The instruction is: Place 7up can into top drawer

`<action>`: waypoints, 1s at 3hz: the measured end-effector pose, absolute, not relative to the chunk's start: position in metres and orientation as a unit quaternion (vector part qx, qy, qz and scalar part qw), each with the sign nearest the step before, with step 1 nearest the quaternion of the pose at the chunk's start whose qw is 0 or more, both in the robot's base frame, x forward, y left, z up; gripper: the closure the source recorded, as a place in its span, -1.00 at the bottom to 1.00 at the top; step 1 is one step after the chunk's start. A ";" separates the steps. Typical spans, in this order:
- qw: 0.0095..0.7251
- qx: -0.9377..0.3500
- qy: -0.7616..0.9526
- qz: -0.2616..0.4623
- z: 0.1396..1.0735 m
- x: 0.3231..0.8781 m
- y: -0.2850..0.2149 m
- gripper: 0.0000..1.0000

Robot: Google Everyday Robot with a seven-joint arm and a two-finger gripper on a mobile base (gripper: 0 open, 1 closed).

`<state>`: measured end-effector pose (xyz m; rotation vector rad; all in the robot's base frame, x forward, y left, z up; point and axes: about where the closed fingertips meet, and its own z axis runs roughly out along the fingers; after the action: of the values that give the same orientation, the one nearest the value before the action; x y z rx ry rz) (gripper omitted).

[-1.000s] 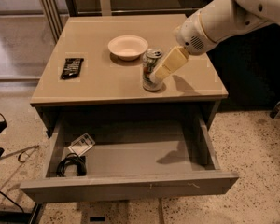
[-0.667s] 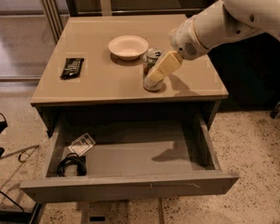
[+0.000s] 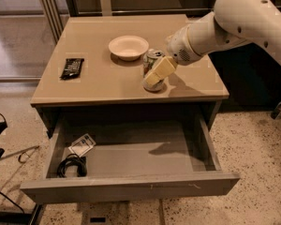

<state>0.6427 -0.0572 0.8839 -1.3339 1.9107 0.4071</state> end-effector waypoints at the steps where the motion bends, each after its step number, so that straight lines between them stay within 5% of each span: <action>1: 0.378 -0.522 0.748 0.159 0.884 0.643 -0.057 -0.63; 3: 0.378 -0.522 0.748 0.159 0.884 0.643 -0.057 0.46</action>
Offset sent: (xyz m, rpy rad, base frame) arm 0.0000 0.0000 0.0000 0.0000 0.0000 0.0000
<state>0.6426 -0.0571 0.8839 -1.3341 1.9106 0.4073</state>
